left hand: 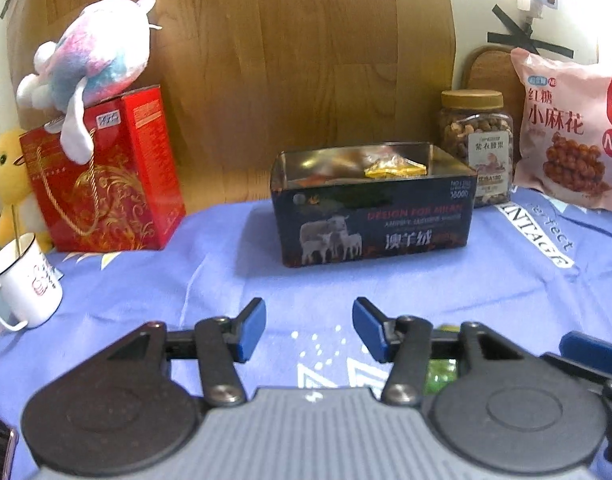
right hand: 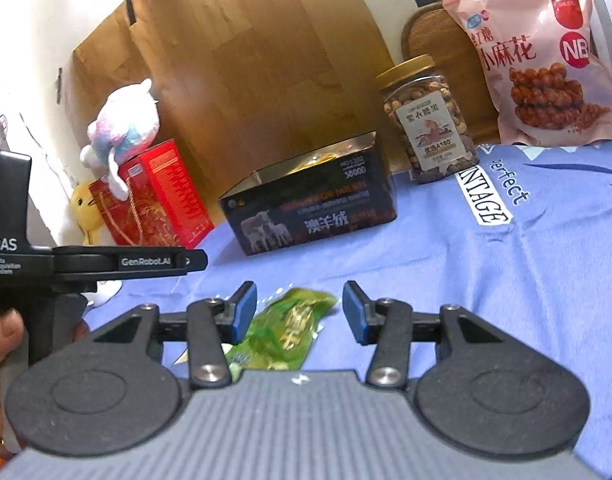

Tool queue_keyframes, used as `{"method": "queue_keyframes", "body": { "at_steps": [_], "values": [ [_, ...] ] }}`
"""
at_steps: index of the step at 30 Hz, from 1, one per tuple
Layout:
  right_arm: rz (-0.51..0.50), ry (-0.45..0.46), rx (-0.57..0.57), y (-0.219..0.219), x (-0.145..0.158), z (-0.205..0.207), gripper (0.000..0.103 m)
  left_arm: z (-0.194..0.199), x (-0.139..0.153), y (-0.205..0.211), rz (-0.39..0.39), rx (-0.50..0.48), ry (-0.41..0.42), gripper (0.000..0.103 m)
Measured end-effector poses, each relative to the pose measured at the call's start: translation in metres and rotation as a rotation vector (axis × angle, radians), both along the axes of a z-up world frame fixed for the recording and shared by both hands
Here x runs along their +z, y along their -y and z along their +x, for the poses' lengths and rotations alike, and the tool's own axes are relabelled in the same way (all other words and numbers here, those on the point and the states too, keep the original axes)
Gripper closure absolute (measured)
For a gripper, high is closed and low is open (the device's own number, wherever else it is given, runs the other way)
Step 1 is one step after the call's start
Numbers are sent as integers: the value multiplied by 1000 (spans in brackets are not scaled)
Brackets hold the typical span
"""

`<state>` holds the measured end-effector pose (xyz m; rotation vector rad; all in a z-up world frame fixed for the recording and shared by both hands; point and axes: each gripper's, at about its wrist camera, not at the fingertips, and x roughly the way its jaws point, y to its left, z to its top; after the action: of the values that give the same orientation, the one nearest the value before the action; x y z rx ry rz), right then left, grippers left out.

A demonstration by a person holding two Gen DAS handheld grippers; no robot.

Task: Organize snacks
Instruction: 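Move the left tool back toward the green snack packets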

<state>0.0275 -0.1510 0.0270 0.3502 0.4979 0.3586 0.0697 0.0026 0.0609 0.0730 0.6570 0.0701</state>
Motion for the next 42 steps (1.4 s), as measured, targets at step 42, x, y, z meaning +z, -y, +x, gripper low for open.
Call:
{"method": "queue_keyframes", "body": {
  "at_steps": [42],
  "values": [
    [-338,-79,-88,-34,6,16,33,-30,-7,-50,-36,66,-16,46]
  ]
}}
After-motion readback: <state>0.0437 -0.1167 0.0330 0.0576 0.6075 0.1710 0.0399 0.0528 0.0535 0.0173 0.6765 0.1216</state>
